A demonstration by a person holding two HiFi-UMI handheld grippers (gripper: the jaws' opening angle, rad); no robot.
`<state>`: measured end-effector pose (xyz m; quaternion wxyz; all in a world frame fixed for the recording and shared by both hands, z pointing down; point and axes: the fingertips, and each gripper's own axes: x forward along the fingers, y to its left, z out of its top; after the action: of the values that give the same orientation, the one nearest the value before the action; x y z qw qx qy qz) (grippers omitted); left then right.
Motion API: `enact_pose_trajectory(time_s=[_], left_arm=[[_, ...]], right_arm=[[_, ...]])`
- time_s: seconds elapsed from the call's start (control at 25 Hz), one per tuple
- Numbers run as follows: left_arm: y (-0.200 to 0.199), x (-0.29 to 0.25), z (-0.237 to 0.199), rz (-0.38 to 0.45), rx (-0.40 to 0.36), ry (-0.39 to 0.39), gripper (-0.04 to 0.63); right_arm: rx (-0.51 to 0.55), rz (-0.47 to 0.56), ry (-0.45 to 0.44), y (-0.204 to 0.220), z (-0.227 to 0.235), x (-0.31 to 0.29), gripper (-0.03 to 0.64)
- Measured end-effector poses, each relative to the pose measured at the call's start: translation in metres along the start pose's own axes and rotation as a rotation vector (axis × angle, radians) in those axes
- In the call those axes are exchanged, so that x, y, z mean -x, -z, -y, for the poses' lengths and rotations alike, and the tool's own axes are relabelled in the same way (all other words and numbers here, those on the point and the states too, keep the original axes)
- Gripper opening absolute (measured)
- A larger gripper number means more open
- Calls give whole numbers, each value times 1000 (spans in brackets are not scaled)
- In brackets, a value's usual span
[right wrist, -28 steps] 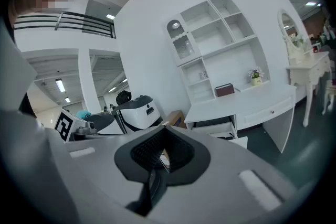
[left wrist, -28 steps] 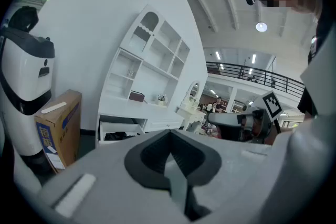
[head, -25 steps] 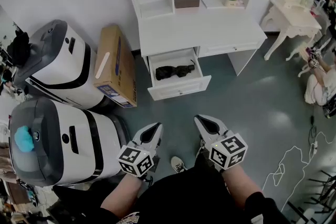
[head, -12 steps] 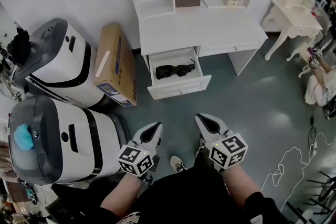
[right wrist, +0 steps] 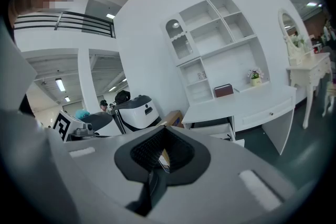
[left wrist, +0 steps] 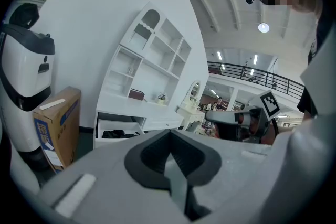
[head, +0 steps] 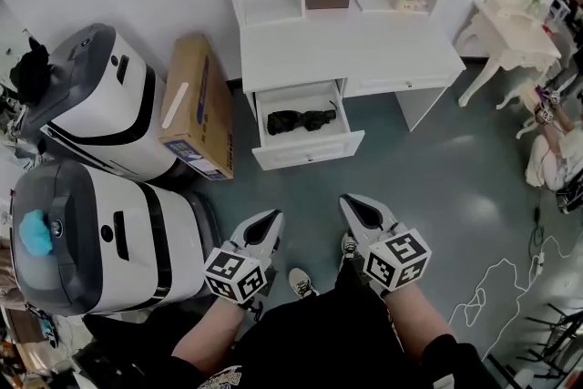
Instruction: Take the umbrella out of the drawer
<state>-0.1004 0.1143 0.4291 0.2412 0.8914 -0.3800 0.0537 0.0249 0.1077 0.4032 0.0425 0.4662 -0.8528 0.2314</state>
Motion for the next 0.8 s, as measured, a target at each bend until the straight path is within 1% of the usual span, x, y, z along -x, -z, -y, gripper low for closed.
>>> enact_pose_trajectory(time_s=[0.2,0.44,0.8], left_arm=[[-6,-11,1,12,11,-22,0],[-11,-35,2,20,23,-59,0],[-15,-81,10,24,44,-136,0]], right_arm=[[4,-5,-22,-8,14,-5,28],[13,-29,-51,-17,43,-14,28],[33,-78,-147,-31,89,-31,28]])
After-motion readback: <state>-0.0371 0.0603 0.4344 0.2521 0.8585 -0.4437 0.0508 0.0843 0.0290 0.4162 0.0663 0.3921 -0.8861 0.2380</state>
